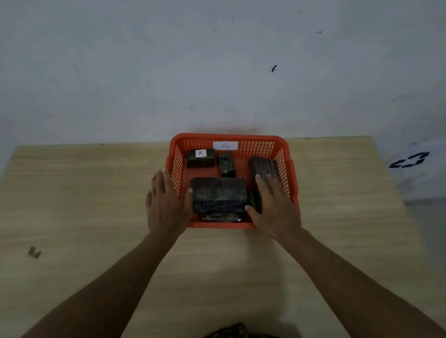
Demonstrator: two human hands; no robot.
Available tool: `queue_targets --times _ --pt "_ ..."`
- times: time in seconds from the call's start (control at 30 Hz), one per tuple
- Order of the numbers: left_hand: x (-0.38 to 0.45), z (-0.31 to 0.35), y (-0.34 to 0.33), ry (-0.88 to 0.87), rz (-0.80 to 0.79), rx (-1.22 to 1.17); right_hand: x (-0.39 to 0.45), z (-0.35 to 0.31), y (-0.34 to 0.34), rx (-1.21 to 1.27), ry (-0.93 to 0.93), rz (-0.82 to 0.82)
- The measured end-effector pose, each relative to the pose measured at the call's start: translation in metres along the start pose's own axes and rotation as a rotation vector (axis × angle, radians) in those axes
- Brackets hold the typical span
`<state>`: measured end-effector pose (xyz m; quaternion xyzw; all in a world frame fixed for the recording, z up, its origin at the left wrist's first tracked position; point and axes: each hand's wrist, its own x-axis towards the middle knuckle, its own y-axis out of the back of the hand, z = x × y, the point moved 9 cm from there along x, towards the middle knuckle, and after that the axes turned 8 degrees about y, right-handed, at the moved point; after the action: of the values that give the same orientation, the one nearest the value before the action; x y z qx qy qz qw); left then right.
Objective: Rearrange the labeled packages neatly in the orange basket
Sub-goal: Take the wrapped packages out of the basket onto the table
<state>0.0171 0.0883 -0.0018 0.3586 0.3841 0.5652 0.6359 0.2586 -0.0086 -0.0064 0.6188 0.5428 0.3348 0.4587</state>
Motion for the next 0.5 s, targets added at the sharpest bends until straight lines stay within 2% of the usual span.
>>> queue_targets --times 0.13,0.3,0.5 --pt "0.003 -0.025 -0.013 0.161 -0.05 -0.13 -0.002 0.014 -0.018 0.036 -0.112 -0.083" --pt "0.009 -0.041 -0.018 0.341 -0.022 -0.26 -0.001 0.026 -0.021 0.087 -0.241 -0.072" --pt "0.019 -0.047 -0.02 0.33 -0.024 -0.233 -0.001 0.015 -0.011 0.06 -0.221 0.019"
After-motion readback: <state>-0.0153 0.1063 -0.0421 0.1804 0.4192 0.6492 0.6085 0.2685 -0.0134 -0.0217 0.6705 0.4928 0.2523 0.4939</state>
